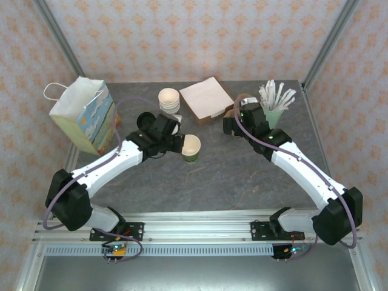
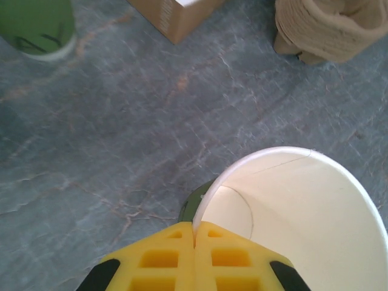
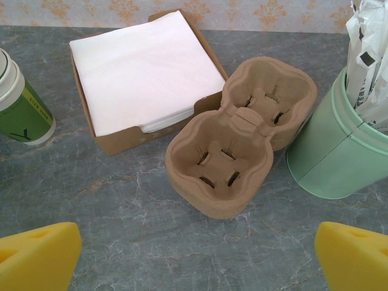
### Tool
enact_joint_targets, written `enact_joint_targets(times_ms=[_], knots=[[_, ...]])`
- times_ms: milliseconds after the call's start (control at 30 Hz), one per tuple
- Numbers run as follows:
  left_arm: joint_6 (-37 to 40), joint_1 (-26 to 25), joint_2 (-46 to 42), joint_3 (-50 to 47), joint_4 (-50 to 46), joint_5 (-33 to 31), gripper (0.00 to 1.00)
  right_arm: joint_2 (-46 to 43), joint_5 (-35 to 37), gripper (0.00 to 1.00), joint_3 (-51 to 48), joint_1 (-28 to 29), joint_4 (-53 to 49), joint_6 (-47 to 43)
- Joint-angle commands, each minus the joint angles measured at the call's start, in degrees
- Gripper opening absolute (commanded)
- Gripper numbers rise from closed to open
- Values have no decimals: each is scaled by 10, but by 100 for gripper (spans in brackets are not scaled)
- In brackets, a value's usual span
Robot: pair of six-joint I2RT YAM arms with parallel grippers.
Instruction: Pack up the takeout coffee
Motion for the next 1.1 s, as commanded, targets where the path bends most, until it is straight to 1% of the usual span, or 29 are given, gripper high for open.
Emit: enact_joint_targets(times_ms=[0, 200, 333, 467, 567, 633, 700, 800, 867, 933, 1000, 1067], knots=[[-25, -16, 17, -11, 79, -26, 6, 5, 9, 99, 8, 0, -15, 5], [-31, -26, 52, -34, 122, -28, 10, -2, 5, 99, -8, 0, -14, 9], [-18, -41, 69, -30, 117, -48, 12, -1, 2, 99, -11, -1, -14, 11], [-14, -47, 78, -25, 108, -53, 16, 0, -2, 99, -14, 0, -12, 14], [-13, -47, 72, -24, 101, -59, 23, 1, -5, 99, -13, 0, -13, 16], [-14, -47, 62, -21, 97, -62, 32, -1, -6, 99, -13, -1, -14, 16], [-14, -47, 51, -16, 91, -66, 38, -5, -10, 99, -13, 0, -12, 14], [-13, -44, 17, -12, 80, -86, 46, -27, -36, 99, -25, 4, 5, 6], [-13, -31, -18, -19, 80, -99, 49, -38, -60, 99, -39, 17, 29, -3], [-19, -5, -55, -32, 82, -111, 51, -65, -79, 99, -50, 33, 53, -13], [-30, 37, -91, -51, 82, -127, 57, -70, -89, 99, -56, 51, 70, -16], [-47, 94, -107, -63, 75, -133, 59, -64, -93, 99, -57, 64, 83, -18]])
